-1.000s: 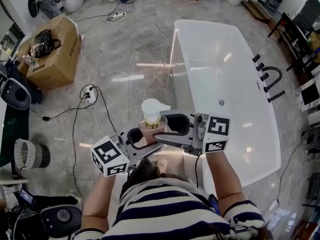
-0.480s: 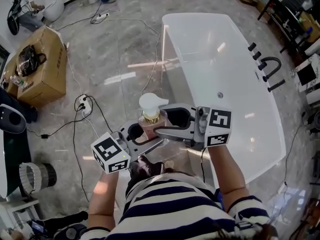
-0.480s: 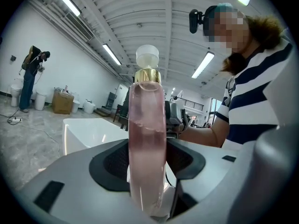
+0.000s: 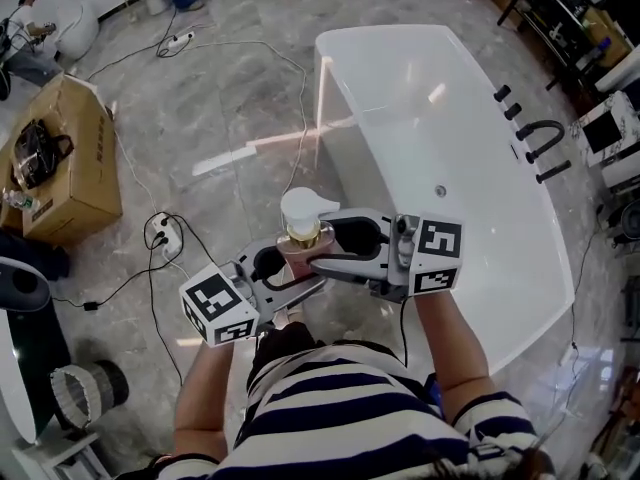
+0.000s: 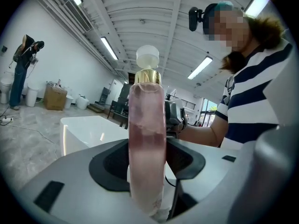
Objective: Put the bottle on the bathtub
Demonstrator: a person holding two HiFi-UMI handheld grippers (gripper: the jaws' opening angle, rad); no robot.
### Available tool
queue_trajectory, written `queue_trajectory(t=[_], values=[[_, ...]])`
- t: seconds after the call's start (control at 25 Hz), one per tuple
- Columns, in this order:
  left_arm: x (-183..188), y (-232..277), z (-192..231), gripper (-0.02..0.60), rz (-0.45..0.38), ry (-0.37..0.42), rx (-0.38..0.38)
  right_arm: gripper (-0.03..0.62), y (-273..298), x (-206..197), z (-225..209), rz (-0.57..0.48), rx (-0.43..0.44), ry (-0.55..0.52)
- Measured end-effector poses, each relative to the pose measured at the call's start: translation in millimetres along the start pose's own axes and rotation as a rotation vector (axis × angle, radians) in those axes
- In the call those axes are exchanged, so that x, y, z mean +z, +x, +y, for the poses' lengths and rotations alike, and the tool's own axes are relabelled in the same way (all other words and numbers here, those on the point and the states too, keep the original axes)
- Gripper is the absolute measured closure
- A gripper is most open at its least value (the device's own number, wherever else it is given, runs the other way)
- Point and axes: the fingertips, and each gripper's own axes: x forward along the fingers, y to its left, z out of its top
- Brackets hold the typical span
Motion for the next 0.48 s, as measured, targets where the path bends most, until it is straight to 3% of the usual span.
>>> queue_trajectory(t=[0.48], values=[[8.1, -27.9, 80.5, 0.347, 0.036, 0.0, -0.081, 0.375, 49.7, 11.2, -67.9, -0.033, -0.093, 0.044]])
